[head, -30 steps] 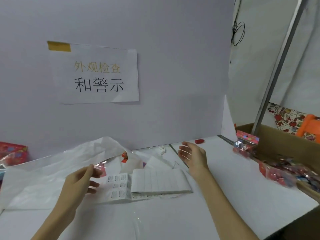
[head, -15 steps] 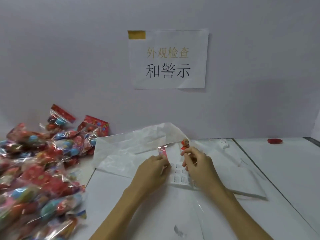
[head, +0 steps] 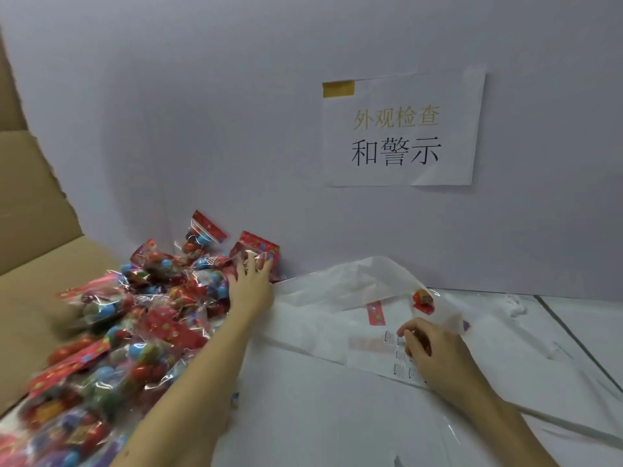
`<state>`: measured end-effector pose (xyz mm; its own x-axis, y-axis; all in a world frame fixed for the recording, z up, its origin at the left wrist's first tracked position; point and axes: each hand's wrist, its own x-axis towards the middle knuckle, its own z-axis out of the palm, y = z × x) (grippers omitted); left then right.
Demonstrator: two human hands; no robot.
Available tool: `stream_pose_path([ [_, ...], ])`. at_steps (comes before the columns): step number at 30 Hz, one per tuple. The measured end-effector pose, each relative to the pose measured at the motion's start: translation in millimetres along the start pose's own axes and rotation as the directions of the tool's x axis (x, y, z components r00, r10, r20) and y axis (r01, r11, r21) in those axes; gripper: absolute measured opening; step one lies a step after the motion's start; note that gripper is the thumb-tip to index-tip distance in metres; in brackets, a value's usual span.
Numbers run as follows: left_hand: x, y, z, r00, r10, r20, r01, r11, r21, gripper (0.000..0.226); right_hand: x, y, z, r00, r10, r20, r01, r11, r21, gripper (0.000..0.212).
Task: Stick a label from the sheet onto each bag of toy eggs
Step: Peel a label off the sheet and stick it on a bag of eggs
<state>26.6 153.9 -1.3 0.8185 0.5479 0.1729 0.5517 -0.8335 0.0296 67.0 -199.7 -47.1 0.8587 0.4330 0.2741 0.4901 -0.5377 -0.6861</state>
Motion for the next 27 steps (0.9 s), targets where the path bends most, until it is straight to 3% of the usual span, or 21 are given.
stream_pose_path([
  [1,5,-7,-3,0.996,0.016,0.091,-0.02,0.999,0.041,0.073,0,0,0,1.0,0.002,0.006,-0.002,1.0,-0.002,0.02],
  [3,10,-11,-5,0.995,0.034,0.095,-0.044,0.994,0.102,0.073,1,1,0,1.0,0.005,0.012,-0.005,1.0,-0.018,0.022],
  [6,8,1,-7,0.991,0.037,-0.132,-0.011,0.982,0.19,0.061,2,3,0,1.0,0.006,0.007,-0.006,1.0,-0.016,0.023],
  [10,-3,21,-22,0.956,0.044,-0.291,0.033,0.967,0.253,0.052,3,4,0,1.0,0.009,0.017,-0.009,1.0,0.001,0.024],
  [12,-15,36,-31,0.919,0.121,-0.376,-0.048,0.979,0.199,0.052,3,5,1,0.999,0.024,0.026,-0.025,1.0,0.013,0.024],
  [14,-36,58,-36,0.837,0.217,-0.503,-0.209,0.975,0.071,0.06,2,5,2,0.999,0.045,0.026,-0.047,0.997,0.062,0.024],
  [17,-84,98,-28,0.663,0.314,-0.68,-0.502,0.86,-0.091,0.06,3,1,-2,0.994,0.11,0.022,-0.112,0.968,0.226,0.03],
  [19,-113,121,-17,0.581,0.383,-0.718,-0.645,0.755,-0.119,0.057,4,-7,-7,0.984,0.171,0.045,-0.174,0.885,0.432,0.045],
  [22,-136,139,0,0.528,0.49,-0.693,-0.74,0.667,-0.092,0.065,4,-16,-14,0.96,0.256,0.11,-0.27,0.753,0.6,0.063],
  [27,-139,139,18,0.501,0.595,-0.628,-0.798,0.599,-0.069,0.071,2,-11,-16,0.974,0.219,0.059,-0.215,0.807,0.55,0.044],
])
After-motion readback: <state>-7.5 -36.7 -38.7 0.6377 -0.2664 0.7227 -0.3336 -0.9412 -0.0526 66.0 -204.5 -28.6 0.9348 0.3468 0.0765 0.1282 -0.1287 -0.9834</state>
